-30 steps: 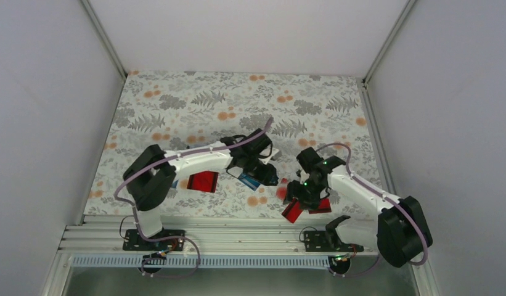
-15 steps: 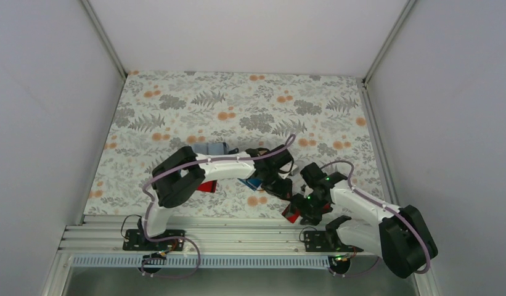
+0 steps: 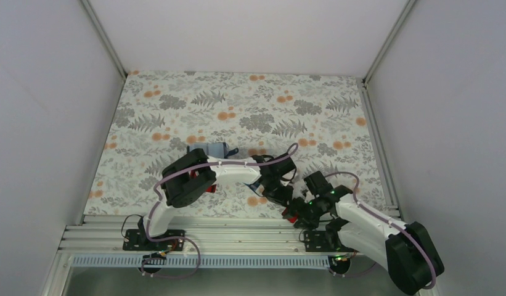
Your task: Put the credit cards into the card holder
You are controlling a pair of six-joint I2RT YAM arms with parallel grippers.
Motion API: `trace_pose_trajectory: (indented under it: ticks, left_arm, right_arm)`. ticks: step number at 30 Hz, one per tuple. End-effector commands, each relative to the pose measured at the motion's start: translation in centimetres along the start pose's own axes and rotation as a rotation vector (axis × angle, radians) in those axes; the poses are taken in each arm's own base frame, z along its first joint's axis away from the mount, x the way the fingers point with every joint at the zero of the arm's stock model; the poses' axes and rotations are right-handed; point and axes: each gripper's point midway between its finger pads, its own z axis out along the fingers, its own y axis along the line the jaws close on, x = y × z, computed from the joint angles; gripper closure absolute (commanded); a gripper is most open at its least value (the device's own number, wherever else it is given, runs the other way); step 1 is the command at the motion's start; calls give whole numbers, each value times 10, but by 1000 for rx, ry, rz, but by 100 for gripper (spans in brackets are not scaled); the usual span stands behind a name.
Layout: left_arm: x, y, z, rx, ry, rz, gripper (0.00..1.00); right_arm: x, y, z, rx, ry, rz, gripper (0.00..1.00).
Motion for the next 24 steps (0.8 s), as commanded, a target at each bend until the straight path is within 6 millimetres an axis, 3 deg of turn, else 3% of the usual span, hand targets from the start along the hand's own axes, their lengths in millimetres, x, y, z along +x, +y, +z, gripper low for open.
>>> trace_pose_trajectory:
  ticks: [1,12,24]
  left_arm:
    - [21,9,16,-34,43,-38,76]
    - [44,14,24,0,74,-85,76]
    - [44,13,24,6,70,-82,77]
  right_arm:
    - [-13,10,8,-98,-60,6,47]
    - [-21,24,-8,-163,-142,-17,70]
    - [-18,40,-28,-179,-161,-70,78]
